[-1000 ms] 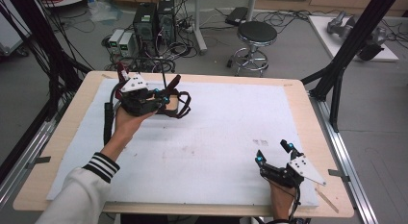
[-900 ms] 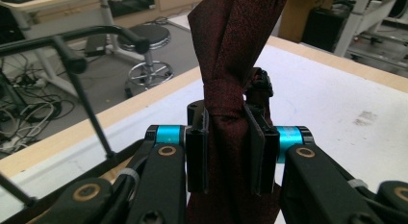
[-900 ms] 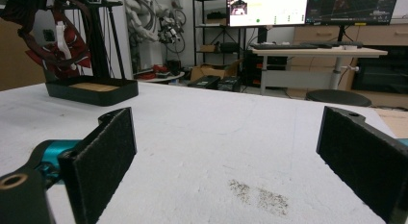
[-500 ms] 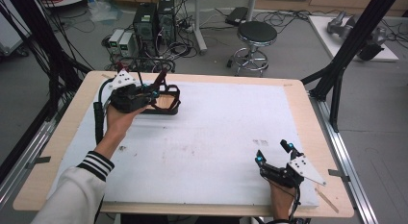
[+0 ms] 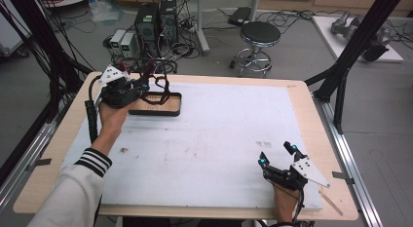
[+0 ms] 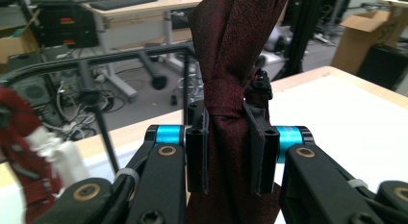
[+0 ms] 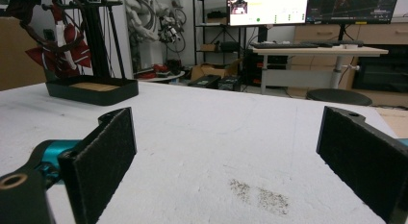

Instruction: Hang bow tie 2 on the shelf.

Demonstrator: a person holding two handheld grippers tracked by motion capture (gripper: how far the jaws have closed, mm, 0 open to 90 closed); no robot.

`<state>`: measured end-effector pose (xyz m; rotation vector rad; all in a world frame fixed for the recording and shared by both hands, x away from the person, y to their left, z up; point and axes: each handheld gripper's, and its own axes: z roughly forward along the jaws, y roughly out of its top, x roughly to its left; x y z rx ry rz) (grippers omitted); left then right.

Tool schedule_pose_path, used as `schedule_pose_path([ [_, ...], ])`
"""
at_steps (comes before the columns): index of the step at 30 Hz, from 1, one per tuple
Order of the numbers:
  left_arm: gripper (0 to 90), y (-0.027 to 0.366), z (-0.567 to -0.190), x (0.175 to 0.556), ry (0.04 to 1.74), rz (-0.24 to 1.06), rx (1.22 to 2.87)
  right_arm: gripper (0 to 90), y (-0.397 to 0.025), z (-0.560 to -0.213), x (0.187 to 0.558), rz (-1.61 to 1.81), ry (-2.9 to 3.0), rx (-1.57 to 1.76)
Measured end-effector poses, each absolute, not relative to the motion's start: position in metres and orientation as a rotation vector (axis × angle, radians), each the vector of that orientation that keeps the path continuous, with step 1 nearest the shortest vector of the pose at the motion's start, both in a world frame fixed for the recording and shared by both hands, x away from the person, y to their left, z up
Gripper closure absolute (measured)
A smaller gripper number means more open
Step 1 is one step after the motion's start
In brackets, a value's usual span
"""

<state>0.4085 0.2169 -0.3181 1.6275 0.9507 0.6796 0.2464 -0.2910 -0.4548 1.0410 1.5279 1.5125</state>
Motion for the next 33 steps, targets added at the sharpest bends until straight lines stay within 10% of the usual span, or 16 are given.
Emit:
schedule_pose_path([
  [33, 73.0, 0.218, -0.325, 0.425, 1.085, 0.713, 1.523, 5.7, -0.292, -0.455, 0.247, 1.516, 1.528, 1.032],
])
